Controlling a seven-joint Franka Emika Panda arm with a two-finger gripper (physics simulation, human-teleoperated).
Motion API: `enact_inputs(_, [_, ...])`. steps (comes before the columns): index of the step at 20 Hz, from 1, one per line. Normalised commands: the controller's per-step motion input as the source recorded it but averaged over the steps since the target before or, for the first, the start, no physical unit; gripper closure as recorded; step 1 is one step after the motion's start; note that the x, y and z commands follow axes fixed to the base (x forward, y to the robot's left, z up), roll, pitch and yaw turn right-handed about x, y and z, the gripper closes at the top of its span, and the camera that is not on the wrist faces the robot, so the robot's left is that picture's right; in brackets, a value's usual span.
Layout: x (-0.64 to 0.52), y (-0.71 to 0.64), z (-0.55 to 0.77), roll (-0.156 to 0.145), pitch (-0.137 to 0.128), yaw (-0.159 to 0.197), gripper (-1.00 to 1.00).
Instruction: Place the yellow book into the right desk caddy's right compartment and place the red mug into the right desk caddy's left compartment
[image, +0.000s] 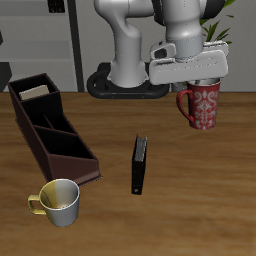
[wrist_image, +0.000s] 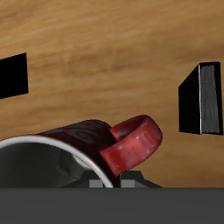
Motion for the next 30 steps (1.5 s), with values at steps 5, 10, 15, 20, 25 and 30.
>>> enact_inputs(5, [-0.6, -0.49, 0.58, 0.025, -0.027, 0.051, 1.0])
enact_inputs(10, [-0.19, -0.96, 0.55, -0.148, -0.089, 0.0, 1.0])
enact_inputs(15, [0.0, -0.82, 0.25, -0.097, -0.034, -0.003, 1.0])
enact_inputs(20, [0.19, -1.05, 0.22, -0.091, -0.012, -0.017, 1.0])
enact_inputs(25, [0.14, -0.52, -0.08, -0.016, 0.011, -0.034, 1.0])
enact_inputs(30, [0.01, -0.52, -0.2, -0.054, 0.015, -0.023, 1.0])
